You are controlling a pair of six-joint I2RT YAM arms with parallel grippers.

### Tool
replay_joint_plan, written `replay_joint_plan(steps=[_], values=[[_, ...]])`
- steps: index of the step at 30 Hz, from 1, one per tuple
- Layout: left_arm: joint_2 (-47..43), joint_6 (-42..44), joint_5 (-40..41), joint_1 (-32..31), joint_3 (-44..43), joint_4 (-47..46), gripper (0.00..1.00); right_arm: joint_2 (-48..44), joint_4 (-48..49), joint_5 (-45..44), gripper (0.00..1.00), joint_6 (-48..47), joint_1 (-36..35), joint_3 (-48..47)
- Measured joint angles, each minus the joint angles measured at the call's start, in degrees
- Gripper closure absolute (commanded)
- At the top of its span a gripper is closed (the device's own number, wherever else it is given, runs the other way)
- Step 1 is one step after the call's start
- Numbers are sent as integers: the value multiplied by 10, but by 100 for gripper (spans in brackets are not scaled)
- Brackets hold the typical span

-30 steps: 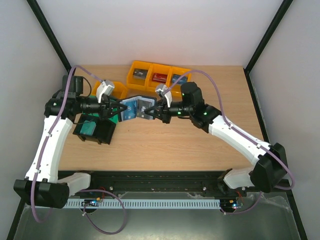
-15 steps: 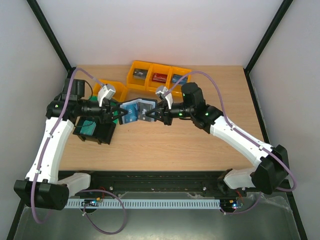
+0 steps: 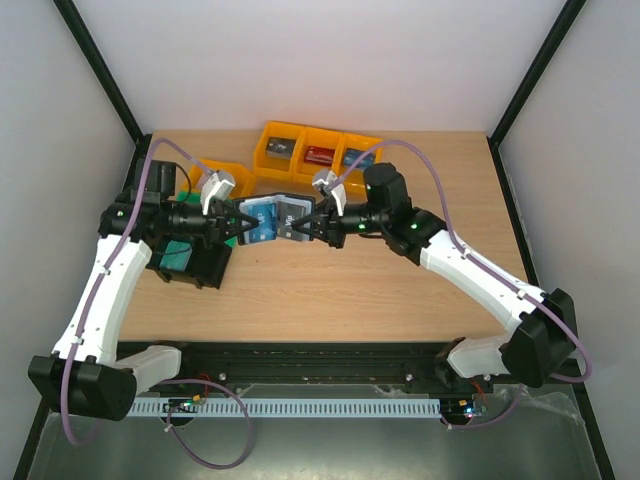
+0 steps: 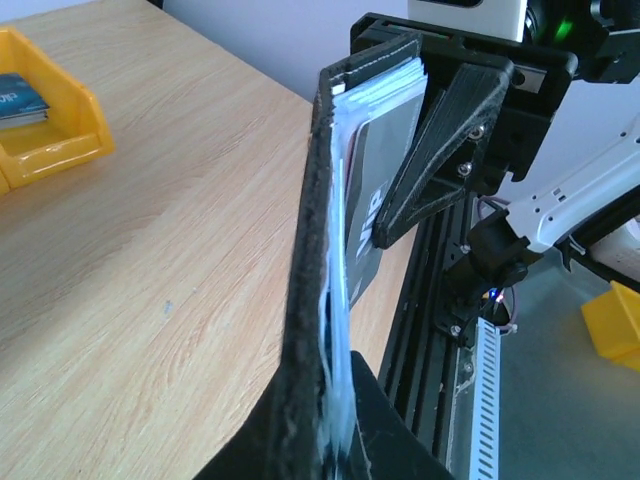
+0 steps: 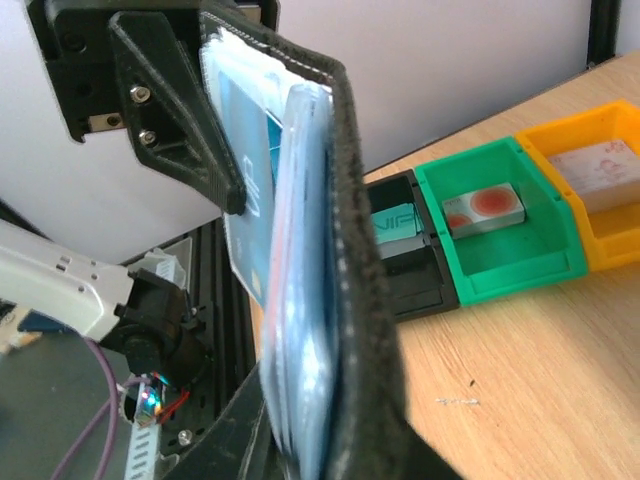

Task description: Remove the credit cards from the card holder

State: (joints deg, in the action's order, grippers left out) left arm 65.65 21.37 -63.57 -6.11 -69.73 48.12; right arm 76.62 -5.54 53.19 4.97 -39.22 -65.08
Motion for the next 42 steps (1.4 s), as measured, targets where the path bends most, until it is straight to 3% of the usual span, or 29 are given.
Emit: replay_joint_plan(steps=[2, 6, 9, 11, 15, 19, 24, 28, 34, 42], values=[[0, -11, -1, 0, 3, -7, 98, 0, 0, -14, 58, 5, 0, 0], [0, -70, 46, 2, 16, -44, 98, 0, 2, -65, 48, 20, 9, 0], [0, -116, 127, 3, 31, -77, 98, 1, 2, -118, 49, 41, 32, 2], [1, -141, 190, 3, 42, -95, 98, 7, -3, -174, 56, 58, 43, 0], [2, -178, 238, 6, 57, -124, 98, 58, -49, -261, 65, 87, 50, -44], [6, -205, 189, 12, 75, -145, 98, 75, -48, -223, 66, 79, 13, -50], [10, -218, 98, 21, 80, -157, 98, 30, 66, -89, 66, 107, -18, 15], [10, -213, 33, 23, 80, -156, 98, 26, 136, -42, 71, 143, -15, 21], [10, -171, -38, 23, 75, -127, 98, 72, 200, -5, 75, 208, -14, 18], [10, -115, -76, 26, 66, -86, 98, 87, 234, 19, 77, 253, -14, 18]])
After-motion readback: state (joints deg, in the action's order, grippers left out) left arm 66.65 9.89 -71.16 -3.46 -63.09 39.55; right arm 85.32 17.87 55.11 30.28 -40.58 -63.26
